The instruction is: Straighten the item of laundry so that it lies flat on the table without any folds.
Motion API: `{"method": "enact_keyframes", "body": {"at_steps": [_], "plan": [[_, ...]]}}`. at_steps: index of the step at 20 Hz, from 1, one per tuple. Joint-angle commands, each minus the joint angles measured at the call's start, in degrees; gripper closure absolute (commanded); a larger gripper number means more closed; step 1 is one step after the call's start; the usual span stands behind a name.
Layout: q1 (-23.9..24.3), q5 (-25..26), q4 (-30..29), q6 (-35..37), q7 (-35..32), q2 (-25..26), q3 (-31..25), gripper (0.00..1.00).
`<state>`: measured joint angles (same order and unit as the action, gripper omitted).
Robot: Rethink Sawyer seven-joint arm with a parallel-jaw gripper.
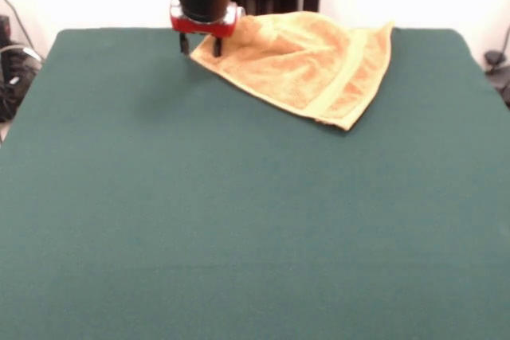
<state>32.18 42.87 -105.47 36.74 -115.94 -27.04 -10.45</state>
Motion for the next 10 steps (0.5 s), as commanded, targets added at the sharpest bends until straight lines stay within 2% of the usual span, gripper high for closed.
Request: {"method": "enact_keyframes", "body": {"at_steps": [1,8,9,10], "plan": [[-3.4,-3.2,3.5,-5.8,-8.3,7.1,-1.2,0.00],[-4.4,-2.4,4.4,-6.3,-7.7,6.9,-0.1,0.00],[-4.7,-2.2,4.5,-6.6,-7.8,6.9,0.1,1.00],[-4.8,-2.4,4.7,-5.8,-7.4,6.9,0.2,1.00]]}}
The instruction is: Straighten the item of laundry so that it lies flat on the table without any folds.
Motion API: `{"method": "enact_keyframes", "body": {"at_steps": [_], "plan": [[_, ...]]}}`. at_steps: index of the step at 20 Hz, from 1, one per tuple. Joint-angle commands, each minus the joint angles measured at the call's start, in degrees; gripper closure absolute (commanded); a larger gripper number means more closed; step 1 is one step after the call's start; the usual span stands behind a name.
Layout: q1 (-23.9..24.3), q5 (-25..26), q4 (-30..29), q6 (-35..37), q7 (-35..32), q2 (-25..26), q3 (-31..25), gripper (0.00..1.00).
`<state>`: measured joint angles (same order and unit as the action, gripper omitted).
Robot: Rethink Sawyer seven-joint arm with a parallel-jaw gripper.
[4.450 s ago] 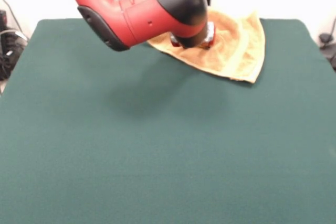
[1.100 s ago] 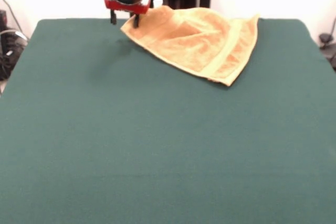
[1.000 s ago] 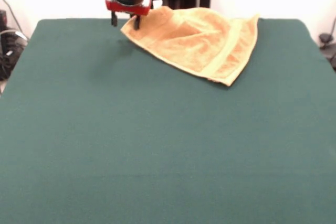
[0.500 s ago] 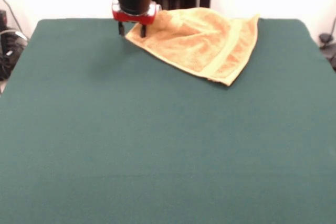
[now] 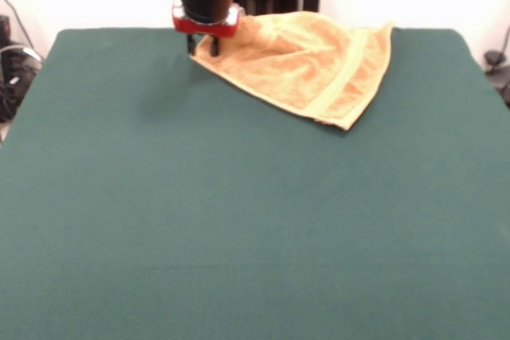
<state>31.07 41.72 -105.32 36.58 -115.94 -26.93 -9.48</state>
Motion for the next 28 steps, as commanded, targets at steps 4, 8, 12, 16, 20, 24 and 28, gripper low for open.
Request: {"method": "enact_keyframes", "body": {"at_steps": [4,8,12,16,20,24,28], "plan": [[-1.9,-2.2,4.5,-5.6,-5.0,8.1,-2.1,1.00],[-1.0,-1.0,7.0,-7.2,-3.1,10.4,-2.9,1.00],[-0.7,-0.6,10.2,-6.0,0.3,12.2,-4.4,1.00],[-0.5,-0.3,10.4,-5.6,1.2,12.1,-4.6,1.00],[-2.2,0.8,10.3,-6.1,-1.0,11.6,-3.1,0.00],[-1.3,-0.4,10.4,-4.7,0.1,12.3,-3.8,0.00],[-0.6,-0.6,11.0,-5.1,-0.4,13.6,-3.3,0.00]]}}
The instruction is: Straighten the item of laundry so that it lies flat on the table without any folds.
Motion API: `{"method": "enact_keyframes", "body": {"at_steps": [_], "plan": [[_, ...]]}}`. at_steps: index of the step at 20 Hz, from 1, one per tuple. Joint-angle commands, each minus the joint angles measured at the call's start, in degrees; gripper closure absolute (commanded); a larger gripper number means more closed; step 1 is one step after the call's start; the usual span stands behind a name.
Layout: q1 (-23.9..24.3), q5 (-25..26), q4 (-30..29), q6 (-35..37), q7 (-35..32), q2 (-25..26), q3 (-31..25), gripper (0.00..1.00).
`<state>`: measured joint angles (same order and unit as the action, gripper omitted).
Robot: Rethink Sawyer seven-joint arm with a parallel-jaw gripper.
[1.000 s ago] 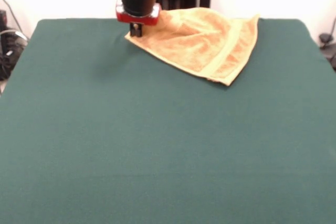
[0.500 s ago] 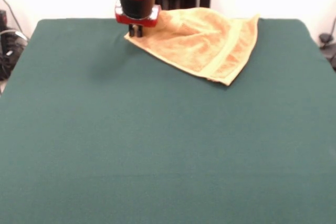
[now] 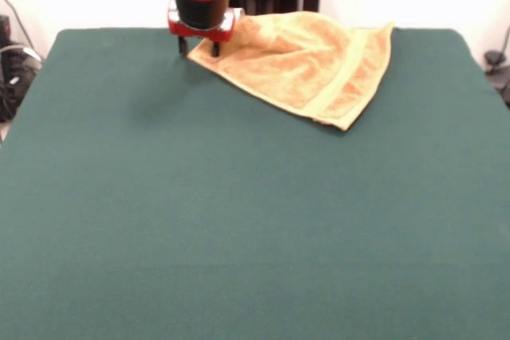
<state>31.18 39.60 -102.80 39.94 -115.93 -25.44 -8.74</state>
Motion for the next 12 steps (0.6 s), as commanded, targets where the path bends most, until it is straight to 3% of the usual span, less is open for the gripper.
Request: {"method": "enact_keyframes", "body": {"at_steps": [1,4,9,12], "plan": [[-0.8,1.4,8.5,-8.1,-0.7,12.0,-3.8,0.00],[-1.1,-0.1,7.3,-5.8,-2.1,11.1,-2.8,0.00],[-1.4,-2.8,0.0,-4.6,-6.6,5.0,0.0,0.00],[-1.6,-1.8,0.5,-9.3,-9.1,8.5,1.5,0.00]]}}
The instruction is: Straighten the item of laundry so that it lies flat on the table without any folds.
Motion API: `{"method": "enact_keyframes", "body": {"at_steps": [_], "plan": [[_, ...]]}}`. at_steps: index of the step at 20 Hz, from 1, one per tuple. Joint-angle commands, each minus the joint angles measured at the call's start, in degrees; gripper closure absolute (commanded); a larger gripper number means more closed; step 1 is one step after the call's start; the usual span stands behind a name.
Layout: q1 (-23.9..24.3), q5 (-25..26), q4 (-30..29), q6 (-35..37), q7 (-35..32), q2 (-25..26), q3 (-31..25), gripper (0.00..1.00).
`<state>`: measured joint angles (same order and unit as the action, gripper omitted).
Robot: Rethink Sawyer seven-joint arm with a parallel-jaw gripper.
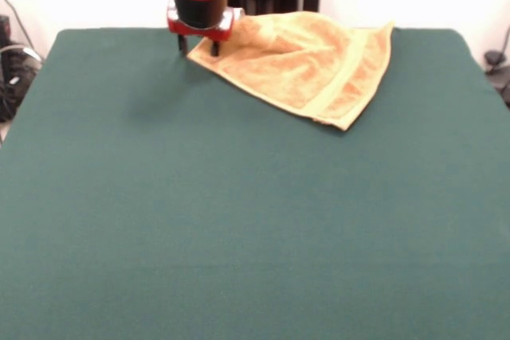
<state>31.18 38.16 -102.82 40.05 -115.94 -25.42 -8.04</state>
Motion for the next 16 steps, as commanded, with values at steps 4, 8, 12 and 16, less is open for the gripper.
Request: {"method": "enact_keyframes", "body": {"at_steps": [4,8,12,16], "plan": [[-4.1,2.0,2.3,-14.5,-10.6,10.3,3.1,1.00],[-4.3,1.1,2.3,-13.8,-9.2,10.0,2.5,1.00],[-4.2,-0.1,2.2,-12.8,-8.7,9.5,2.7,1.00],[-4.2,-0.4,1.4,-13.5,-8.5,9.5,3.1,1.00]]}}
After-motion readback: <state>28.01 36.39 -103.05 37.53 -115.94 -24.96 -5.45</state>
